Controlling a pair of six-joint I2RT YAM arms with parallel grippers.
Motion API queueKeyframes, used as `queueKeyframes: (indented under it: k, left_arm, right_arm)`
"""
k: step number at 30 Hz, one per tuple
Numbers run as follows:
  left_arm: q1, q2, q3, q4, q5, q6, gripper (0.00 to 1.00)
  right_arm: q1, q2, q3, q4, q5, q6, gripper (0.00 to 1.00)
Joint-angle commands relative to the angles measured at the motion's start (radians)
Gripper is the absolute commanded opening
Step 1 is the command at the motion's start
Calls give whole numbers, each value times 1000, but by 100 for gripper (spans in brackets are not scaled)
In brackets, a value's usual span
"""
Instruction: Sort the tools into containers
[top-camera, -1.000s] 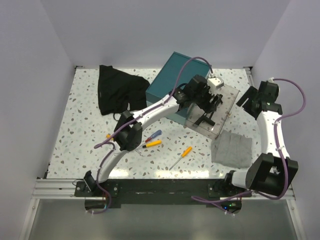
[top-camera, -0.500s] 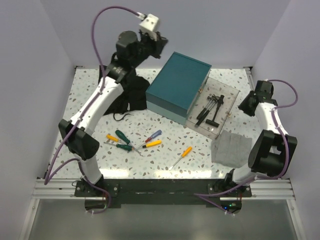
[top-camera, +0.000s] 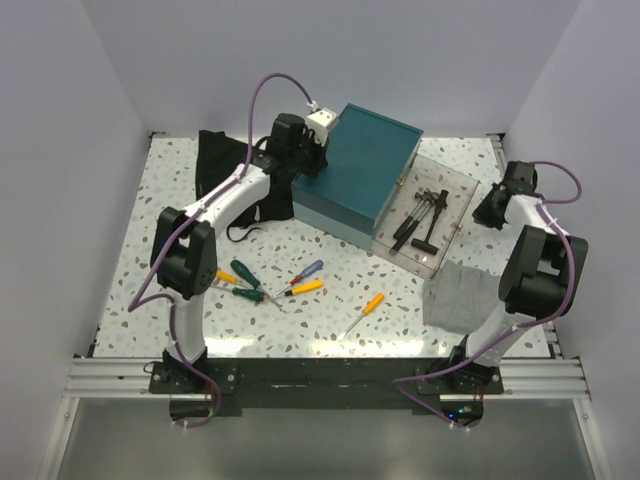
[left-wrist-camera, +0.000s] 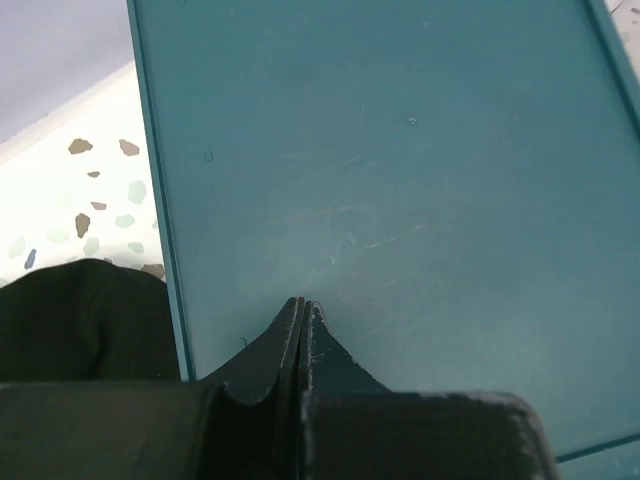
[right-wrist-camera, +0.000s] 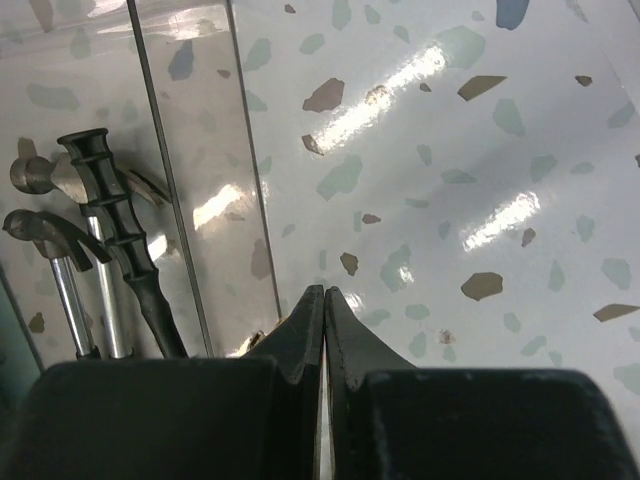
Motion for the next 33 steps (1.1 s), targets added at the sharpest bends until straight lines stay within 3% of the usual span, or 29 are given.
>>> queueKeyframes:
  k: [1,11,15,21,30,33]
  left_arm:
    - [4,13,15,16,24,4,0]
    - [2,84,13,-23,35,35,0]
    - [-2,94,9,-23,30,61,0]
    - [-30,91,-13,-34,12,130,0]
    - [-61,78,-34,-41,25,142,0]
    - [-61,71,-28,-40,19,148,0]
  right_arm:
    - [-1,22,53,53,-91,19,0]
    - [84,103,70,123,-264,129,0]
    - [137,149,82,196,-335,244,0]
    - [239,250,171,260,-470,343,0]
    - [328,352,259,324,-507,424,3]
    - [327,331,240,323,-521,421,9]
